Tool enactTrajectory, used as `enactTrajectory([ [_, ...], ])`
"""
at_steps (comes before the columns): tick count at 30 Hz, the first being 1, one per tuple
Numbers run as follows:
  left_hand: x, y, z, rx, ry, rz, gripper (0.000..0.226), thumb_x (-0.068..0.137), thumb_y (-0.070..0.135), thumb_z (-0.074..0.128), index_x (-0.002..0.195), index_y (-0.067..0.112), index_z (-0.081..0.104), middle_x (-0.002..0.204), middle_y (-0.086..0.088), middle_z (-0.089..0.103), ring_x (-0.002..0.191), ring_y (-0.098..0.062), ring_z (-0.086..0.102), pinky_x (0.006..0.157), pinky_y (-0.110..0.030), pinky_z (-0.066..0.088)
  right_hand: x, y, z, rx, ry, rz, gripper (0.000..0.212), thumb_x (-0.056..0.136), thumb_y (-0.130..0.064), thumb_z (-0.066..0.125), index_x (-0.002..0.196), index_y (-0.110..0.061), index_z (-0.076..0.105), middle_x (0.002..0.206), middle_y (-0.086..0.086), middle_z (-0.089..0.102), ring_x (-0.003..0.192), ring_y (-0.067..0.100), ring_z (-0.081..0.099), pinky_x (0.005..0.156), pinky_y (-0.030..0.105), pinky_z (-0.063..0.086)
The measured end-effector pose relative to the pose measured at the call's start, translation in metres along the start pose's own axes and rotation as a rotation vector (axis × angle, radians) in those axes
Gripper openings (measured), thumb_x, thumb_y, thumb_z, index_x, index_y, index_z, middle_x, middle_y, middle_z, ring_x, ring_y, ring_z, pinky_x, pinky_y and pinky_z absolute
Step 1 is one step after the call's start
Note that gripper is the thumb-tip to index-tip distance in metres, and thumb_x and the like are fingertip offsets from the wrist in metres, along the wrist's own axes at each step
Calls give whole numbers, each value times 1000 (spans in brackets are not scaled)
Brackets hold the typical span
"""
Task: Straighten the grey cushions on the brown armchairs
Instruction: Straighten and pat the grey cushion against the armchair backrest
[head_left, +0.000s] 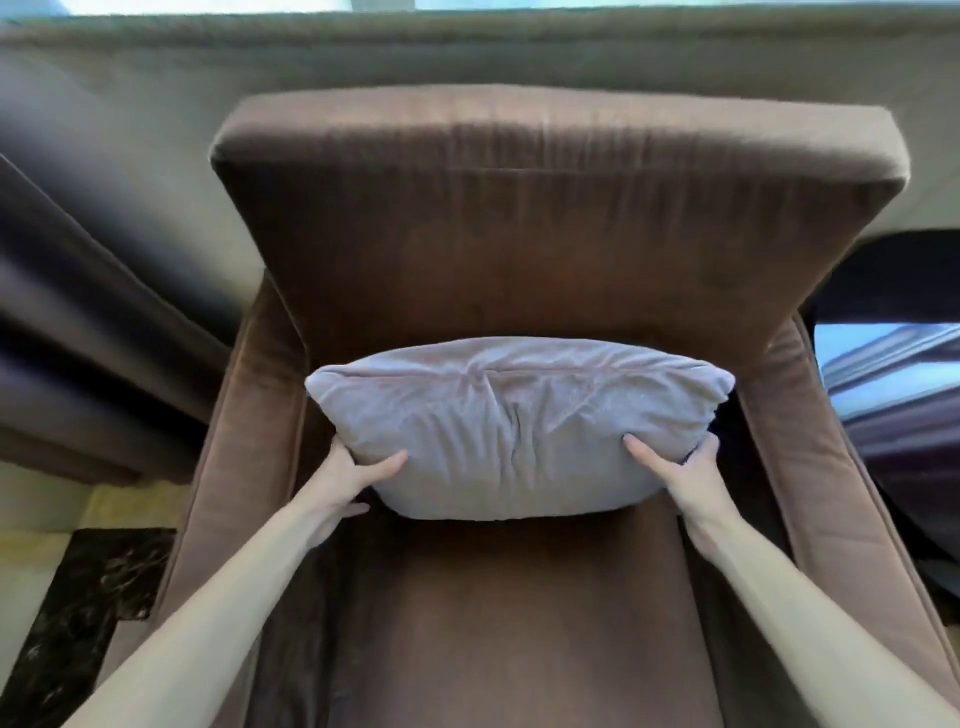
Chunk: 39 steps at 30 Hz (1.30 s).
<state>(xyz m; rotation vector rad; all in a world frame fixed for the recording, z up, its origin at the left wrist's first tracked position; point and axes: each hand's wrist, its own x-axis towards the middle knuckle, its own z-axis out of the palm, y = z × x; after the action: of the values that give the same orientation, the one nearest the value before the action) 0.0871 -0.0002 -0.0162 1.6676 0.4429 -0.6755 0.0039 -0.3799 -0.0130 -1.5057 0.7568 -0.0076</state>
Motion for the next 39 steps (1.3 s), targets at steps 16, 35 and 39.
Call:
enactTrajectory([
  [16,41,77,-35,58,423,293,16,85,5,76,72,6,66,71,-14,59,52,-16,54,49,-16,53,61,-75,-34,-506,274,-283,9,83,-23,77,90,-20,73,80,3,70,95,29,68,75,25,49],
  [35,42,44,-33,-185,378,388,7,95,24,67,97,19,71,84,-1,69,60,-13,57,53,-22,48,32,-92,0,-1005,364,-300,40,78,-11,60,117,-18,68,120,20,65,120,44,51,97,58,43],
  [39,44,-8,-22,-257,445,217,25,102,35,53,109,14,61,86,0,62,54,-14,52,40,-19,36,8,-91,67,-1140,238,-757,48,66,-13,48,109,-19,69,116,7,68,114,34,56,93,49,42],
])
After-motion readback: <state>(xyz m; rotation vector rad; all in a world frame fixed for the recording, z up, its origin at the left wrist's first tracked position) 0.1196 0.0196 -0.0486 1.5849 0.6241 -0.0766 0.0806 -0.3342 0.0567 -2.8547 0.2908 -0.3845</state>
